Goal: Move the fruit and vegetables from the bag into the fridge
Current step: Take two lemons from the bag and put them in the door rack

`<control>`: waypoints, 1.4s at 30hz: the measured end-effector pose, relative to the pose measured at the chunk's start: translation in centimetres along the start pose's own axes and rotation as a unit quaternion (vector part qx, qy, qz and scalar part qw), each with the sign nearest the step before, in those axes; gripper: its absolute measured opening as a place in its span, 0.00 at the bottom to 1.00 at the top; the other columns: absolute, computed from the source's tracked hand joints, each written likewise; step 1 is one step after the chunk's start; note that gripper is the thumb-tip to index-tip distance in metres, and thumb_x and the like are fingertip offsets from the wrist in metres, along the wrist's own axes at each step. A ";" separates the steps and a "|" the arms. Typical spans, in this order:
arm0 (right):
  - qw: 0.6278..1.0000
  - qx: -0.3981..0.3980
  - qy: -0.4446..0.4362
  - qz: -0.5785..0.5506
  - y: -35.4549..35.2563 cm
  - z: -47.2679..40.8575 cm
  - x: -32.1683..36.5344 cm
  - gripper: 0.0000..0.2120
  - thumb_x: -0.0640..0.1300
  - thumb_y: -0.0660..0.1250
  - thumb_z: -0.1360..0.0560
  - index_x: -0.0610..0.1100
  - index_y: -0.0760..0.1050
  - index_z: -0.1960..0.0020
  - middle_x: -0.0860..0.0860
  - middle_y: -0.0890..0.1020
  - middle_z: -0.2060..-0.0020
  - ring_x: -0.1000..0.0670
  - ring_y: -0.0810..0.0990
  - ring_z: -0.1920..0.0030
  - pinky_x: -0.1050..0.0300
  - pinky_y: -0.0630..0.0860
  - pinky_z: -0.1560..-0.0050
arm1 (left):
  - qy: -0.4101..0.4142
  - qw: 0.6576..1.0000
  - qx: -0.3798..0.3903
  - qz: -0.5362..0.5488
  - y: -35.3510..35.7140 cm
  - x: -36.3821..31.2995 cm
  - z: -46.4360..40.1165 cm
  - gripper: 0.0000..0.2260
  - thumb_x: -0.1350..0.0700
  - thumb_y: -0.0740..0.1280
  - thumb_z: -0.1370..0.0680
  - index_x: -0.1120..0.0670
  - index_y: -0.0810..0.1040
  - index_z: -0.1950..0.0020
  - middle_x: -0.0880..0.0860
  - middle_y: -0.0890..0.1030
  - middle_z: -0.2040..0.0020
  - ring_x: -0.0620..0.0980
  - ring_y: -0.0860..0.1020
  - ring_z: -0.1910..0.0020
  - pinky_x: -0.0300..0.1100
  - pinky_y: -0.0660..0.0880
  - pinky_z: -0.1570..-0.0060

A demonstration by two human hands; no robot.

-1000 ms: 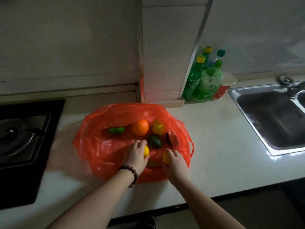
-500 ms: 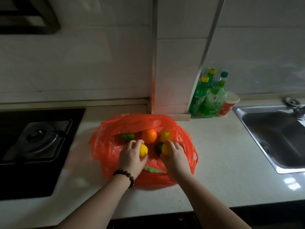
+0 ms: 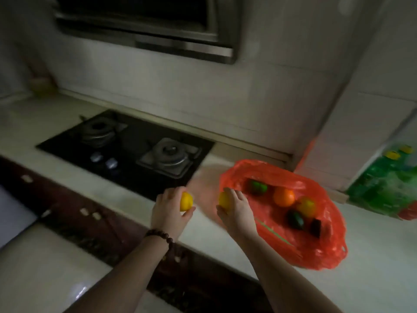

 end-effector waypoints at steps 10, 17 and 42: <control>0.971 0.131 -0.191 -0.061 10.7 4.7 19.4 0.25 0.46 0.68 0.27 0.50 0.66 0.32 0.50 0.72 0.38 0.46 0.73 0.40 0.52 0.73 0.45 | -0.198 0.971 -0.126 -0.056 -16.7 14.5 12.7 0.22 0.45 0.69 0.27 0.47 0.69 0.36 0.53 0.72 0.40 0.56 0.70 0.44 0.50 0.73 0.49; 0.920 0.195 -0.320 -0.112 17.3 9.5 31.4 0.23 0.46 0.69 0.27 0.50 0.68 0.34 0.49 0.72 0.37 0.48 0.73 0.40 0.54 0.73 0.42 | -0.291 0.929 -0.207 -0.102 -26.2 20.6 19.8 0.22 0.46 0.69 0.27 0.47 0.68 0.35 0.52 0.72 0.38 0.55 0.69 0.41 0.48 0.72 0.44; 0.858 0.209 -0.453 -0.125 36.6 -11.1 60.1 0.24 0.47 0.68 0.26 0.49 0.66 0.32 0.49 0.72 0.38 0.49 0.73 0.43 0.56 0.75 0.49 | -0.362 0.878 -0.278 -0.144 -43.3 45.1 1.2 0.24 0.45 0.69 0.26 0.48 0.66 0.33 0.51 0.69 0.34 0.55 0.67 0.37 0.52 0.72 0.41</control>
Point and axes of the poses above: each hand's wrist, its own z-axis away from the middle knuckle, its own y-axis out of the palm, x = y × z, the point moved 4 cm from there along -z, towards the middle knuckle
